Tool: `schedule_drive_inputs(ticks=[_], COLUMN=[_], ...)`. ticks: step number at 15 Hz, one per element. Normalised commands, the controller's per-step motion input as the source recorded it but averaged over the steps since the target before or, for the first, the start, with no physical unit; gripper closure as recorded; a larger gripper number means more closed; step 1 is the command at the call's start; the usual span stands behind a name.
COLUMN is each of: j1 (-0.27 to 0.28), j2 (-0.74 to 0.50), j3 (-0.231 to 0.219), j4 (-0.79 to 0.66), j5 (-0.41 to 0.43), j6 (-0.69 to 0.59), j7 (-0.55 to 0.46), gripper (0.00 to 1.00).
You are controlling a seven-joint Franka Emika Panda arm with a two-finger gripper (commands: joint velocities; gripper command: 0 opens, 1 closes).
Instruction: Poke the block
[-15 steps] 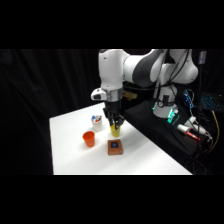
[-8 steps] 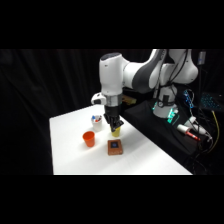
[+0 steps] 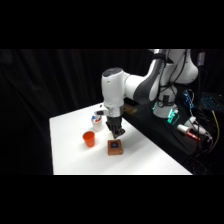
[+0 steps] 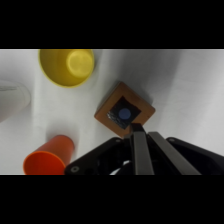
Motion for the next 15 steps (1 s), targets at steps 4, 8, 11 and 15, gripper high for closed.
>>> schedule_drive_inputs(ticks=[4, 8, 11, 15], j1=[0.086, 0.150, 0.176, 0.150], j2=[0.18, 0.18, 0.17, 0.15], j3=[-0.052, -0.149, -0.190, -0.162], j4=[0.03, 0.05, 0.08, 0.10], j5=[-0.159, -0.237, -0.220, -0.164], j6=[0.27, 0.28, 0.23, 0.17], j7=[0.20, 0.27, 0.25, 0.21], gripper=[0.99, 0.99, 0.99, 0.99])
